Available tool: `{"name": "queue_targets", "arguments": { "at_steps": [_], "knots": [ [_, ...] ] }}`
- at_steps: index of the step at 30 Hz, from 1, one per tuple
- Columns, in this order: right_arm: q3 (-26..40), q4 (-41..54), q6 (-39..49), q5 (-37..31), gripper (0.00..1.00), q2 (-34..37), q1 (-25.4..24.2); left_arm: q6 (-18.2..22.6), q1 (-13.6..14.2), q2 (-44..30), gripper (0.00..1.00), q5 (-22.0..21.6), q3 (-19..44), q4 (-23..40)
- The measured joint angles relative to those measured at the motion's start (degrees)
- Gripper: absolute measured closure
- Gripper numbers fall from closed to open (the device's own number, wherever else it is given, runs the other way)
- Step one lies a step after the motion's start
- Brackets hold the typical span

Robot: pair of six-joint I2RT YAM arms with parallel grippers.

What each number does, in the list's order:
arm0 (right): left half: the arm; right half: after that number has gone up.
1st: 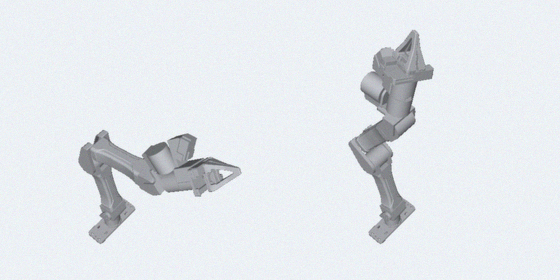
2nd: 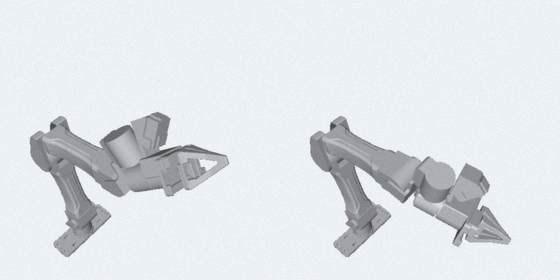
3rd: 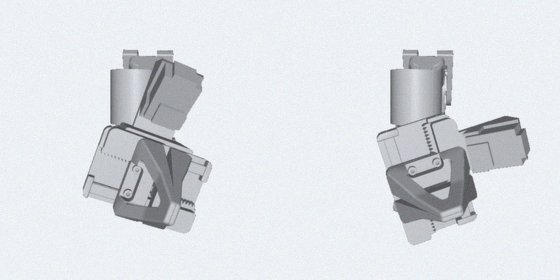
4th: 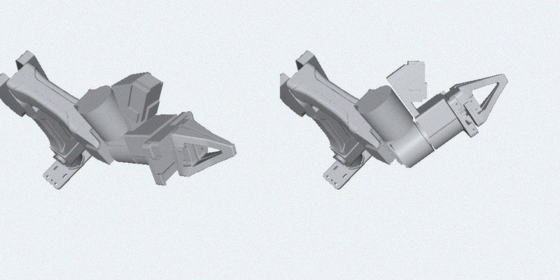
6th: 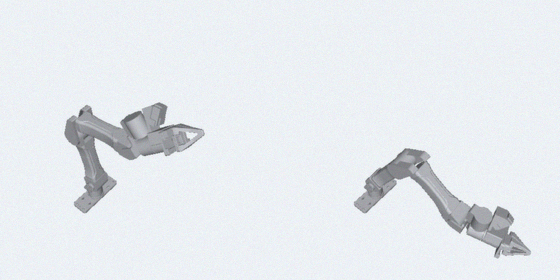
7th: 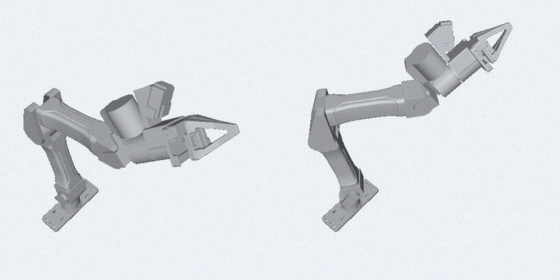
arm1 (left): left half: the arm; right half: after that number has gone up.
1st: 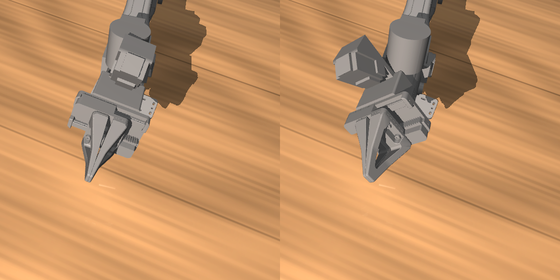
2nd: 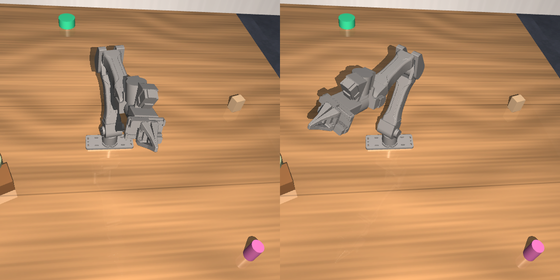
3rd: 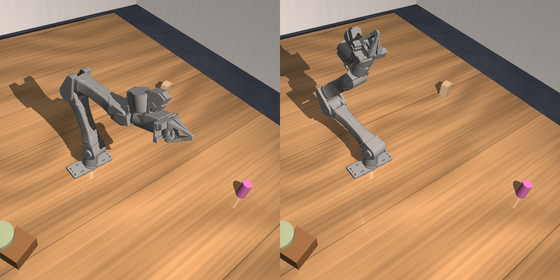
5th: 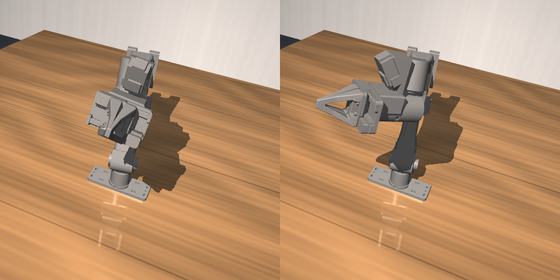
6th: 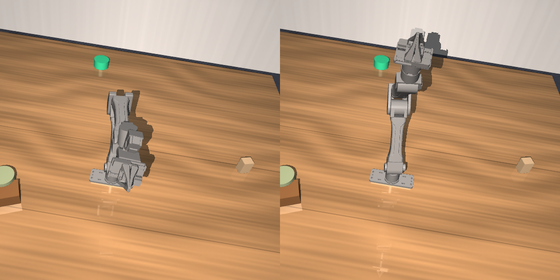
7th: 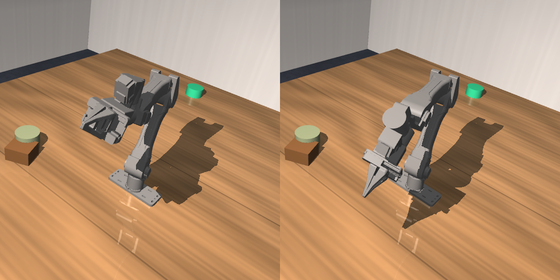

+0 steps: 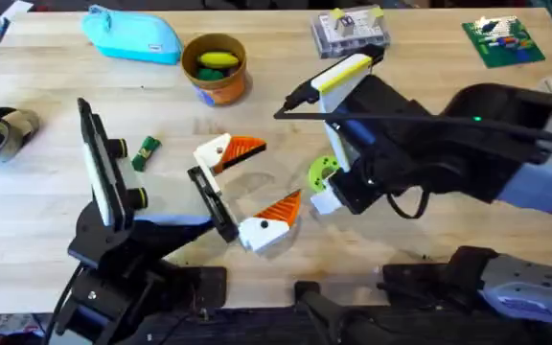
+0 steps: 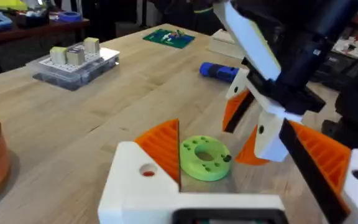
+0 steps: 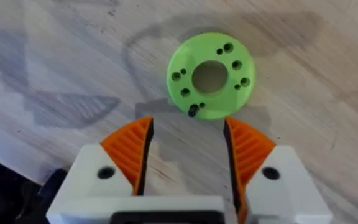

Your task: Pick up the gripper from the table and insert it into the empty holder that is missing its gripper. Then pick up a screw, insert it into the mounting hole, and use the screwdriver to tighten it. Finally, clean up the table by picking up the vegetable and placing it into the bucket.

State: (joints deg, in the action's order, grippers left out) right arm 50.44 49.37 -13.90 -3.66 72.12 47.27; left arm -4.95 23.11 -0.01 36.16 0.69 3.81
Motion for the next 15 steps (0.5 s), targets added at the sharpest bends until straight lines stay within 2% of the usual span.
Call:
{"name": "queue_targets", "arguments": {
  "at_steps": [4,5,6,8,11,15],
  "knots": [
    [-0.05,-0.54,-0.28,-0.09,0.326,2.05,-0.02,0.0,0.0,0.0,0.016,0.0,0.0,0.0],
    [-0.05,-0.61,-0.24,-0.14,0.354,2.66,-0.01,0.0,0.0,-0.01,0.016,0.0,0.0,0.0],
    [-0.05,-1.35,-0.66,-0.17,0.464,4.22,0.0,0.0,0.0,-0.01,0.016,0.0,0.0,0.0],
    [-0.05,-2.08,-0.88,-0.17,0.558,5.74,0.0,0.0,0.0,0.0,0.016,0.0,0.0,0.0],
    [-0.05,-2.47,-1.04,-0.17,0.661,7.76,0.0,0.0,0.0,0.01,0.016,0.0,0.0,0.0],
    [-0.05,-2.47,-1.09,-0.24,0.721,9.92,0.0,0.0,0.0,-0.01,0.016,0.0,0.0,0.0]
  ]
}}
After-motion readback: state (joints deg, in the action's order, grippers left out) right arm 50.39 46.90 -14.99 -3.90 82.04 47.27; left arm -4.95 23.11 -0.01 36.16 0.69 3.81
